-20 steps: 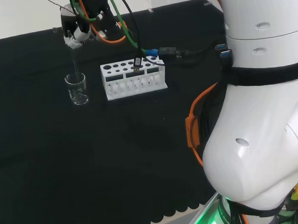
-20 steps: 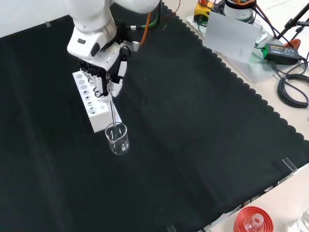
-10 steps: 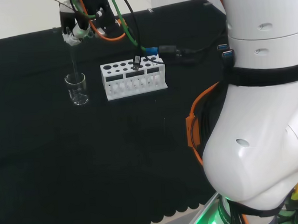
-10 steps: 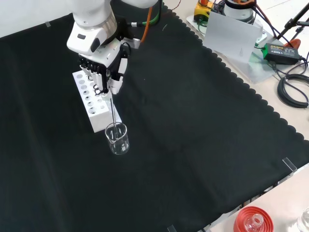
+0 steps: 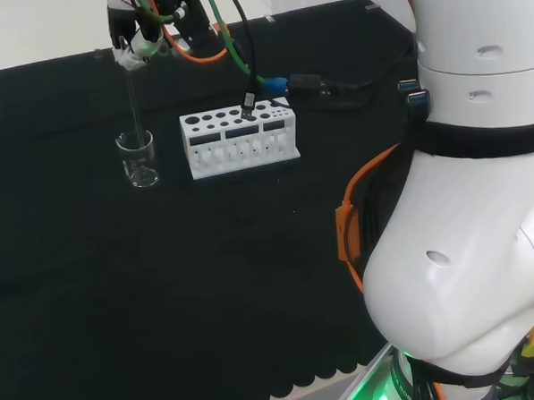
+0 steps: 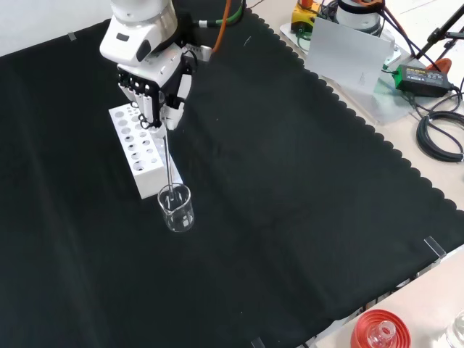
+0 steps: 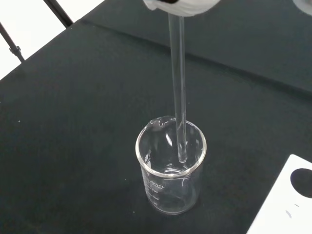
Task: Put the glass rod back on the white test tube rack.
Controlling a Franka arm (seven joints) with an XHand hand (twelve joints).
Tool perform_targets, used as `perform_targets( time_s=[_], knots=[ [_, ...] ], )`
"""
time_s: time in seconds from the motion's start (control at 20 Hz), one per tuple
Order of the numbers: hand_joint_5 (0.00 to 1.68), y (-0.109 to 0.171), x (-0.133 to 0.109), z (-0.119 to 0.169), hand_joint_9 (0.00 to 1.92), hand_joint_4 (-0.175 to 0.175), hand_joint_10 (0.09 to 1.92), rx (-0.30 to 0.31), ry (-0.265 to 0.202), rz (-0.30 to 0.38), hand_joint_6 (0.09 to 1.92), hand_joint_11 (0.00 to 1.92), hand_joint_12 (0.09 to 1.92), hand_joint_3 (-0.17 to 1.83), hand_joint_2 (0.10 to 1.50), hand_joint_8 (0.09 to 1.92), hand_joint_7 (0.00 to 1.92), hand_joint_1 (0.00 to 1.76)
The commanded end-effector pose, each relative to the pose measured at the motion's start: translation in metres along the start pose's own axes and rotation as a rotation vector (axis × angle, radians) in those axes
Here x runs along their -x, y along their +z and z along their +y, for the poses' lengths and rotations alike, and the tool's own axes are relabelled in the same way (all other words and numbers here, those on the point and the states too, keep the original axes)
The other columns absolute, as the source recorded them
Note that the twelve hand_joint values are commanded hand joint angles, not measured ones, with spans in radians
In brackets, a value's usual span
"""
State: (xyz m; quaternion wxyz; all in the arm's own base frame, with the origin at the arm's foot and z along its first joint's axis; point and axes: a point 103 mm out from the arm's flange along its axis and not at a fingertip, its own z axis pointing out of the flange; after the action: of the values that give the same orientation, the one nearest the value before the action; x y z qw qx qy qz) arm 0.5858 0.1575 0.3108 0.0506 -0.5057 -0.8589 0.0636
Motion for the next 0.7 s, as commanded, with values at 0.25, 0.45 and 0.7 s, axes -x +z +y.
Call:
perform_targets(
  time_s=[0.25, 0.45, 0.7],
  knots=[
    [1.38, -0.031, 0.006, -0.028, 1.83, -0.175, 0.38, 0.027, 0.046, -0.003, 0.35, 1.65, 0.76, -0.17, 1.05, 0.39, 1.73, 1.23],
    [1.38, -0.042, 0.014, -0.042, 1.83, -0.175, 0.38, 0.040, 0.072, -0.001, 0.35, 1.65, 0.76, -0.17, 1.05, 0.39, 1.73, 1.23],
    [1.38, -0.050, 0.029, -0.061, 1.83, -0.175, 0.38, 0.048, 0.110, -0.004, 0.35, 1.65, 0.75, -0.17, 1.05, 0.39, 1.73, 1.23]
  ],
)
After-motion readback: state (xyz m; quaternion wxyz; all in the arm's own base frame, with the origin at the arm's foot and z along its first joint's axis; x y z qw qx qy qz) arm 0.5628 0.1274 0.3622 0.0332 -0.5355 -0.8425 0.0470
